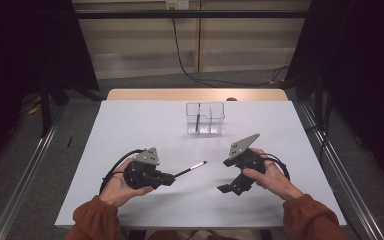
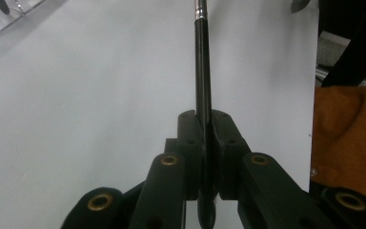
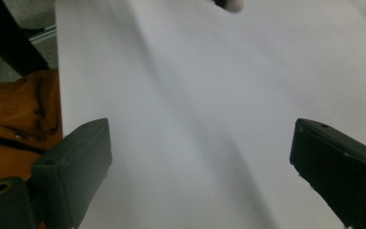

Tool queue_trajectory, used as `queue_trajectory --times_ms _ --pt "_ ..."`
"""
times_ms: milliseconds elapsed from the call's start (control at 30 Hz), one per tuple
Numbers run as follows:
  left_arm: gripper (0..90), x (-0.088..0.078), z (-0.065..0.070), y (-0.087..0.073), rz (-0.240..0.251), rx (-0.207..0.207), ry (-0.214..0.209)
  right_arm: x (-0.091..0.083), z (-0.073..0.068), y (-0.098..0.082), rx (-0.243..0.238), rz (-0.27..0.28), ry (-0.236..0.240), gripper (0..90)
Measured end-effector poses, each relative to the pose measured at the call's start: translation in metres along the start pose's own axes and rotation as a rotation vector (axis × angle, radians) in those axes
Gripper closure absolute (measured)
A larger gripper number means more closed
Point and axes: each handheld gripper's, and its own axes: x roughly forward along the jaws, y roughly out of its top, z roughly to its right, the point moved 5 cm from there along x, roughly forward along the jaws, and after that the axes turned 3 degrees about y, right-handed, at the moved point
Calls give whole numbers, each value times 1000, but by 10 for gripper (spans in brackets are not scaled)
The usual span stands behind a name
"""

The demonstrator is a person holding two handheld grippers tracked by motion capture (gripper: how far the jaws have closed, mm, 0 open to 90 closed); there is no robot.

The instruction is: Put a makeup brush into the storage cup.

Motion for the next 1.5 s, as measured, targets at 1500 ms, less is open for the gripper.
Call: queue_trajectory --times_ms 1500 --pt "838 1 7 8 277 2 4 -3 -11 7 11 323 -13 65"
